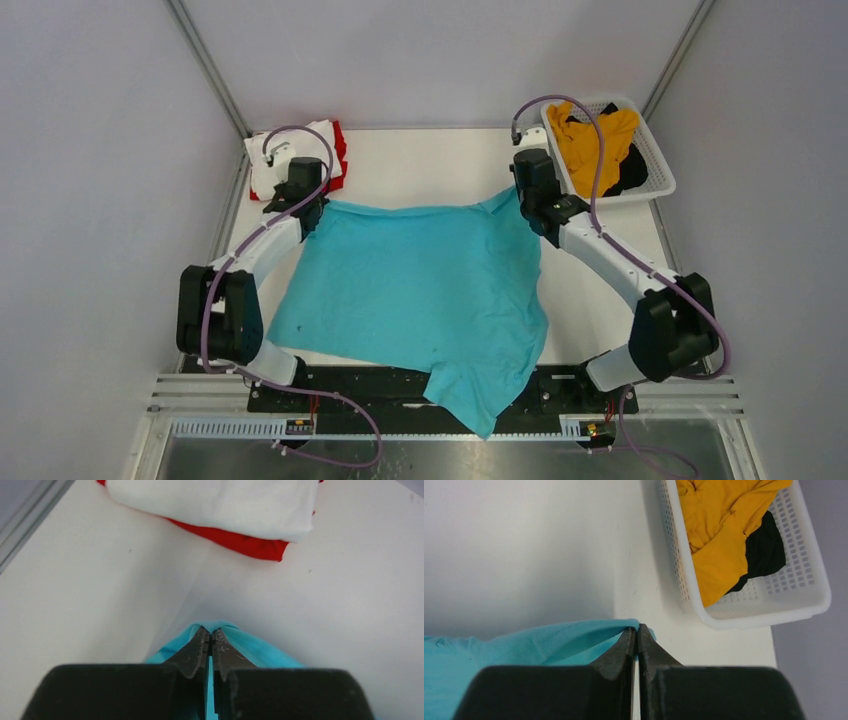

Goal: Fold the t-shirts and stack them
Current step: Flatten out the tshirt

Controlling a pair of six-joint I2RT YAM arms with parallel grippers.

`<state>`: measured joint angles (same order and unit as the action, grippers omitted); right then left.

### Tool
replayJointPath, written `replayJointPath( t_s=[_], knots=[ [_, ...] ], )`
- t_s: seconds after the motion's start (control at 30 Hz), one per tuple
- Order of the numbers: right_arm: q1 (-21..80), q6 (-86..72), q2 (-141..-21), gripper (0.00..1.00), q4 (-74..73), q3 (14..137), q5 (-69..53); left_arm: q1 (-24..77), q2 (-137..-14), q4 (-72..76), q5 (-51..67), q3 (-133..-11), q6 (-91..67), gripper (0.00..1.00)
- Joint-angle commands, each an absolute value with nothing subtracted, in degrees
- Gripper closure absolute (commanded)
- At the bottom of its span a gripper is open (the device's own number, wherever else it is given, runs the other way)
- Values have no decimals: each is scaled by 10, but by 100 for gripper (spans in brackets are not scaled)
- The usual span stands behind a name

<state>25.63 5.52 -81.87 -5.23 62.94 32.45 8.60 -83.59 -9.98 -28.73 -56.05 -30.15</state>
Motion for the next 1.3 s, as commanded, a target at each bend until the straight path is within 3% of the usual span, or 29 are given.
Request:
replayJointPath(
  t_s=[0.0,0.53,0.8,0.93,0.97,1.0,1.03,1.07,1.1,1.13,1.17,1.27],
  knots=[
    [248,36,-873,100,-6,697,340,74,-899,-57,-254,-653,-322,100],
    [247,-97,-1070,100,-131,911,304,14,-998,-157,-323,-766,-368,100],
    [247,-65,-1164,100,-113,994,299,8,-1068,-176,-273,-835,-355,100],
    [246,-41,-1254,97,-114,1100,277,9,-1101,-200,-285,-882,-359,100],
    [245,-35,-1275,93,-117,1128,266,8,-1104,-209,-290,-894,-361,96],
    [245,-32,-1297,90,-125,1161,240,8,-1107,-220,-292,-907,-365,81],
    [245,-30,-1319,86,-139,1197,222,8,-1108,-234,-292,-918,-369,59],
    [245,-32,-1339,78,-165,1233,211,8,-1105,-242,-288,-926,-371,48],
    [245,-36,-1358,61,-201,1276,206,8,-1098,-246,-281,-929,-371,38],
    [245,-41,-1372,46,-238,1313,206,8,-1088,-248,-273,-928,-370,14],
    [245,-47,-1379,35,-270,1341,210,9,-1075,-247,-267,-924,-368,3],
    [245,-59,-1352,18,-301,1326,223,9,-1027,-240,-240,-886,-369,1]
  ],
)
